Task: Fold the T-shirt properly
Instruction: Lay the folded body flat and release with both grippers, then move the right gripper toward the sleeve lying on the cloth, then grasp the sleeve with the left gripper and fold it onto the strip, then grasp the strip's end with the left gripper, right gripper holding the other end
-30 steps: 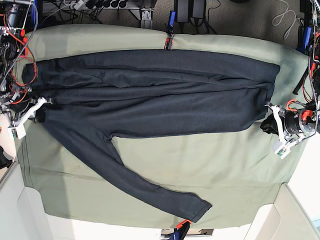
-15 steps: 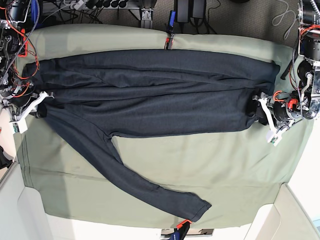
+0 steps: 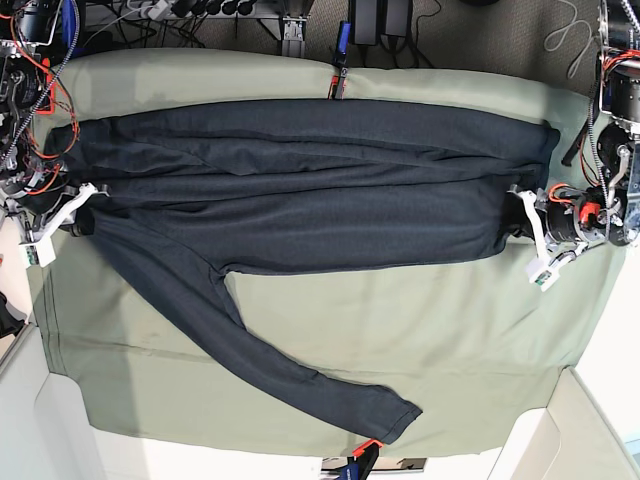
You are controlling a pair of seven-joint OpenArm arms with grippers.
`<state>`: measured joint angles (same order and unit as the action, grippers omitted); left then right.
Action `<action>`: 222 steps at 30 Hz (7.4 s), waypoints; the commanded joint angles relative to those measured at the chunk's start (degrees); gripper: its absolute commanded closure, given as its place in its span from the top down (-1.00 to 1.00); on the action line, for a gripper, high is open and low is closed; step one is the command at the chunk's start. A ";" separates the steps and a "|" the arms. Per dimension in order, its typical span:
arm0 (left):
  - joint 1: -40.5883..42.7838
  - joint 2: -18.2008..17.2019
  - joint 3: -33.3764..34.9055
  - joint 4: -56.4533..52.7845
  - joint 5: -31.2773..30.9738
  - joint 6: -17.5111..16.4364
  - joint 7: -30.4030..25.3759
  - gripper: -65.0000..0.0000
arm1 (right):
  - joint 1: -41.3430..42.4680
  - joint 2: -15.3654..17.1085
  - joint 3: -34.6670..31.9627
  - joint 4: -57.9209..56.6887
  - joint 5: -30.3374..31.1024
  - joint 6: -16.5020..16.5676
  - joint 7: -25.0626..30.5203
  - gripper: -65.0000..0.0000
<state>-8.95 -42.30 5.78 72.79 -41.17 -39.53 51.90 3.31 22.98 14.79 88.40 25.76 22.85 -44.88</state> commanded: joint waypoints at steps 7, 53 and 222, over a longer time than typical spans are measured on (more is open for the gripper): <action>3.48 -7.98 -0.55 14.14 -7.06 -0.47 3.61 -1.00 | 0.59 0.98 2.93 0.96 0.85 0.83 -0.83 -1.00; 12.28 -10.21 -0.55 15.76 -10.71 -0.47 2.99 -0.11 | 25.77 -7.21 -11.34 -29.77 -8.39 0.48 11.67 -0.02; 9.92 20.00 -15.91 11.41 1.38 2.64 -2.82 -0.12 | -11.74 -8.72 5.51 16.48 13.70 9.88 -10.62 0.08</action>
<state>1.87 -21.71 -9.82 83.35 -38.87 -36.45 49.69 -8.88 13.63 20.01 103.92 38.52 32.60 -56.66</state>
